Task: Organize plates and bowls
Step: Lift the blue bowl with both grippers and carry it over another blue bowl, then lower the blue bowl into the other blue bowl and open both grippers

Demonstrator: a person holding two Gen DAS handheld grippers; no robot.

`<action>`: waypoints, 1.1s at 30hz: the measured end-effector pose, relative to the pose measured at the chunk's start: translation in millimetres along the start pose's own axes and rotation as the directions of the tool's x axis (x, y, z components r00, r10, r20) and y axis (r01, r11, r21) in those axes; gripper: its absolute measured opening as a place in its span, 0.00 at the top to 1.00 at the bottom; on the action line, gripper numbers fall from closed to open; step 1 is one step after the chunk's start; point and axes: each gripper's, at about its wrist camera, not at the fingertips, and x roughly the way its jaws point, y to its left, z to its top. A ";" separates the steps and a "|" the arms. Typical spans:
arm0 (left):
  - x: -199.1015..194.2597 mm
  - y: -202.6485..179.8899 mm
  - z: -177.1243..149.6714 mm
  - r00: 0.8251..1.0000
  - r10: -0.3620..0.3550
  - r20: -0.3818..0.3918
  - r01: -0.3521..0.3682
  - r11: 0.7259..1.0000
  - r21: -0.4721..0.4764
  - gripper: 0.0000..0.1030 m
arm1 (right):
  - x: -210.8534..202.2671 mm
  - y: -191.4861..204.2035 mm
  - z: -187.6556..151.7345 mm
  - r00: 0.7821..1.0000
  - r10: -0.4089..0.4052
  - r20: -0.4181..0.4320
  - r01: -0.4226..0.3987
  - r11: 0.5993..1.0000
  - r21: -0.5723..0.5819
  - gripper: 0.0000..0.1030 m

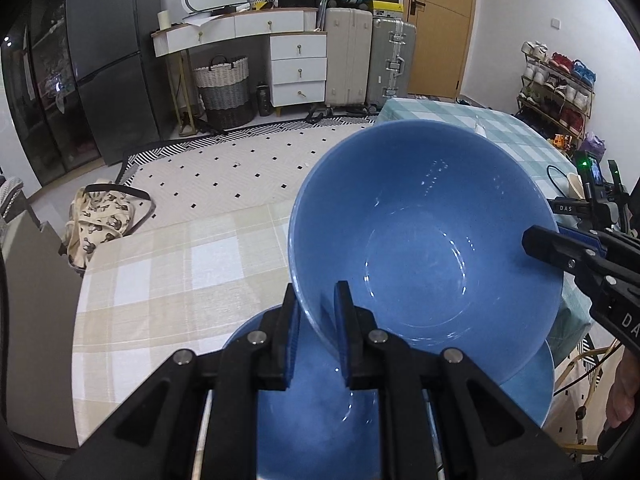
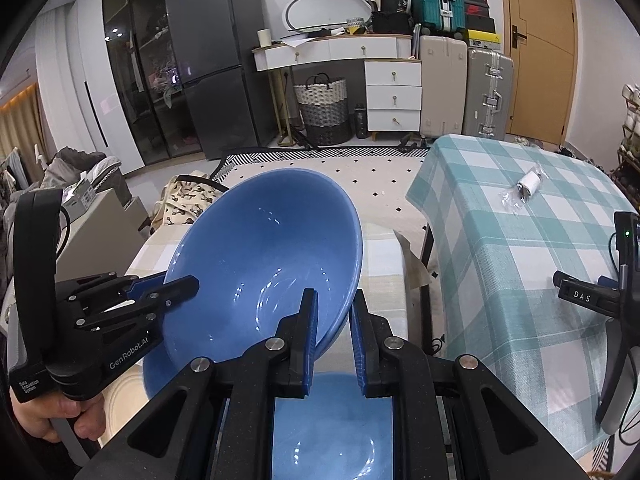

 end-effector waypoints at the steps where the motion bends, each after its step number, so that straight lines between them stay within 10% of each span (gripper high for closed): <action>1: -3.4 0.8 -2.1 1.000 0.002 0.004 -0.002 1.000 0.001 0.86 | -2.6 2.2 -1.4 1.000 0.006 0.001 -0.006 1.000 -0.003 0.85; 33: -42.4 38.0 -57.5 0.995 0.099 -0.001 -0.099 0.995 0.004 0.86 | -18.2 70.9 -42.3 0.993 0.108 -0.049 -0.113 0.987 -0.116 0.83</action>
